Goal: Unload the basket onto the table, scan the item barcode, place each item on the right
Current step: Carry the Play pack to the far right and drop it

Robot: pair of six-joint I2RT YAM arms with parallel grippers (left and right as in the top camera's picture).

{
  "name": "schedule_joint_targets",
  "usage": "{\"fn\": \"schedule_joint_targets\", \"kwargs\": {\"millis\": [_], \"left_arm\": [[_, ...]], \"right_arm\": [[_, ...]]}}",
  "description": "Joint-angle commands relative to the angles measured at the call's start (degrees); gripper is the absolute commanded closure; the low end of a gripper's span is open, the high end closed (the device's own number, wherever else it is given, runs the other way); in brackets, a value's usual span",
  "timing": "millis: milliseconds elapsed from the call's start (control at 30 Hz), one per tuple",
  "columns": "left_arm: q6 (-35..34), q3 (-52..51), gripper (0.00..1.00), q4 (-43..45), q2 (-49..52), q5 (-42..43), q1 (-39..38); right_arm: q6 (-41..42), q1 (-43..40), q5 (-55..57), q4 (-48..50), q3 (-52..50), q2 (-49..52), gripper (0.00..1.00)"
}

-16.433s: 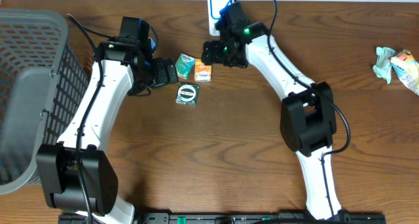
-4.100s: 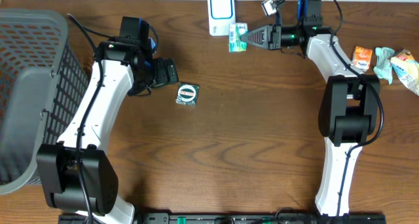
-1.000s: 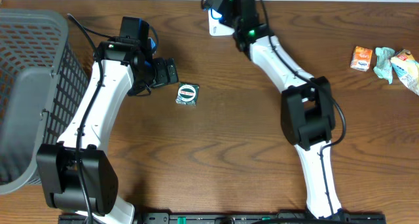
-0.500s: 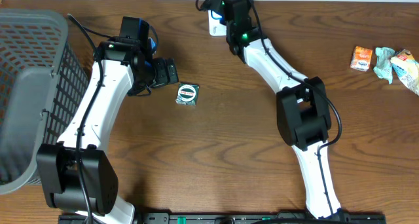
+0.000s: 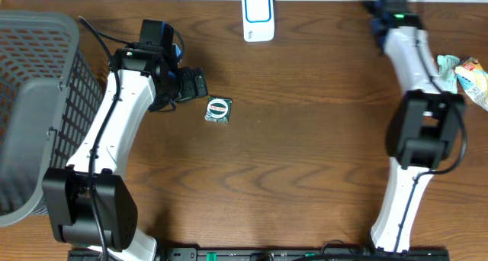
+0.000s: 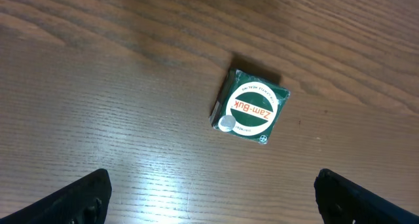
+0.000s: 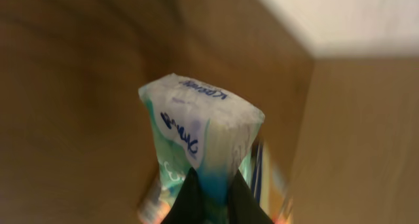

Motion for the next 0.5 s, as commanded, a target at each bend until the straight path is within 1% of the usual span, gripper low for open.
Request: {"fn": "schedule_joint_targets", "kwargs": {"millis": [0, 33, 67, 100, 133, 233, 333, 433, 467], "left_arm": [[0.5, 0.7, 0.02, -0.3, 0.2, -0.6, 0.2], [0.5, 0.7, 0.02, -0.3, 0.2, -0.6, 0.2], [0.5, 0.7, 0.02, -0.3, 0.2, -0.6, 0.2], [0.5, 0.7, 0.02, -0.3, 0.2, -0.6, 0.2], [0.5, 0.7, 0.02, -0.3, 0.2, -0.6, 0.2], [0.5, 0.7, 0.02, -0.3, 0.2, -0.6, 0.2], [0.5, 0.7, 0.02, -0.3, 0.2, -0.6, 0.2], [0.5, 0.7, 0.02, -0.3, 0.2, -0.6, 0.2], [0.5, 0.7, 0.02, -0.3, 0.2, -0.6, 0.2]], "right_arm": [[13.0, -5.0, 0.0, -3.8, 0.3, -1.9, 0.55], [13.7, -6.2, -1.5, -5.0, 0.3, -1.9, 0.20], [13.7, -7.3, -4.0, -6.1, 0.3, -1.9, 0.01], [13.8, -8.2, -6.9, -7.3, 0.3, -1.9, 0.01], [15.6, -8.9, -9.0, -8.1, 0.3, -1.9, 0.01], [19.6, -9.0, -9.2, -8.4, 0.3, -2.5, 0.01], [21.2, -8.1, -10.9, -8.5, 0.3, -4.4, 0.01], [21.2, -7.0, -24.0, -9.8, 0.3, -8.2, 0.01], [21.2, -6.6, -34.6, -11.6, 0.3, -9.9, 0.01]]}}
